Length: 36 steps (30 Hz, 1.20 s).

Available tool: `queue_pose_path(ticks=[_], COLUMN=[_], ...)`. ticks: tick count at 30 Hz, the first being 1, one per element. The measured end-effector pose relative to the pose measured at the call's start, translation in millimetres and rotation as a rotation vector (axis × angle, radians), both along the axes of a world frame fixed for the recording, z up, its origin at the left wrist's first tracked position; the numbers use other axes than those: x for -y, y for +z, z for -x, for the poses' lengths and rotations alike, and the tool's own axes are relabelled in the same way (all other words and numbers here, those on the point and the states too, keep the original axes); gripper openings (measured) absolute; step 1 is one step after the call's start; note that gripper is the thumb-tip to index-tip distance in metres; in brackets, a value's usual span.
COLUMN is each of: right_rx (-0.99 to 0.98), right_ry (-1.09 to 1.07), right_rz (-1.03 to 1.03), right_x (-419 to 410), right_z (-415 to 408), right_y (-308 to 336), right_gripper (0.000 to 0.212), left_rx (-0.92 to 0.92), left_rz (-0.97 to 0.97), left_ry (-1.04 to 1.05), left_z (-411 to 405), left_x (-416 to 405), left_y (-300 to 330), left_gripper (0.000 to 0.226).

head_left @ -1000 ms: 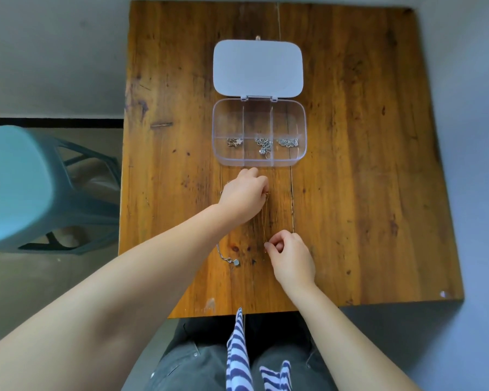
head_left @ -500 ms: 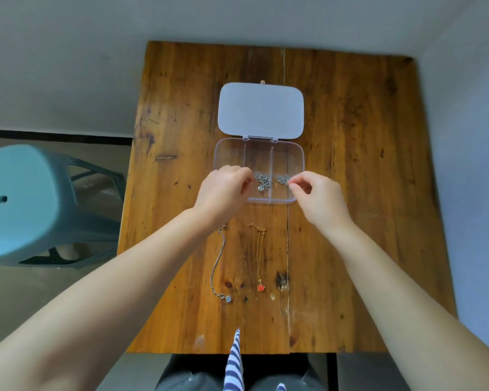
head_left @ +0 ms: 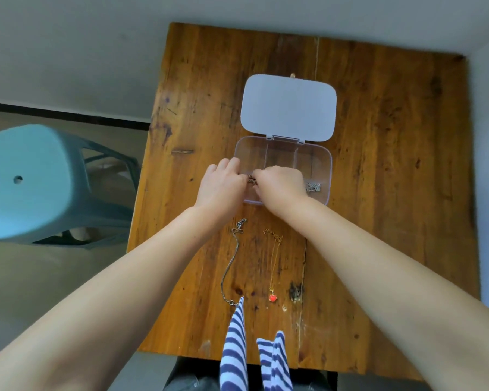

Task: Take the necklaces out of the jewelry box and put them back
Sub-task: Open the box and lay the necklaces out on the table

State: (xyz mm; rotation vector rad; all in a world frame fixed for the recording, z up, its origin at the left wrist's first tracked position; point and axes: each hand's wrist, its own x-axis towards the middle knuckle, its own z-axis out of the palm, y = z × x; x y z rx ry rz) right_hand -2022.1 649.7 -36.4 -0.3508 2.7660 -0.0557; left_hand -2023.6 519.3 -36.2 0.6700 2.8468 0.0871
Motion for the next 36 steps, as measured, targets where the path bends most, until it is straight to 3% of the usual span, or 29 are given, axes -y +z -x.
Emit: queue_pose_path(ticks=[15,20,23,27,32,36], right_rx=[0.121,0.096,0.091,0.197,0.451,0.456], right_ry=[0.0,-0.076,-0.171,-0.419,-0.604,-0.673], right_rz=[-0.155,-0.048,0.106,0.473,1.024,1.279], right_x=[25,19,9,-10,-34,-54], right_z=[9,4,3,8,7,-9], right_y=[11,9,8,20,58,79], right_gripper=[0.021,0.017,0.013,0.011,0.007,0.008], left_rx=[0.058,0.028,0.005,-0.013,0.209,0.395], left_rz=[-0.065,-0.091,-0.096,-0.169,-0.538,-0.818], left_ry=[0.046,0.031,0.047,0.102,0.221,0.195], left_z=[0,0,0,-4,-7,-7], left_x=[-1,-1,-1,-1,3,2], left_y=[5,0,-5,-8,13,41], left_gripper=[0.01,0.014,0.016,0.023,0.025,0.015])
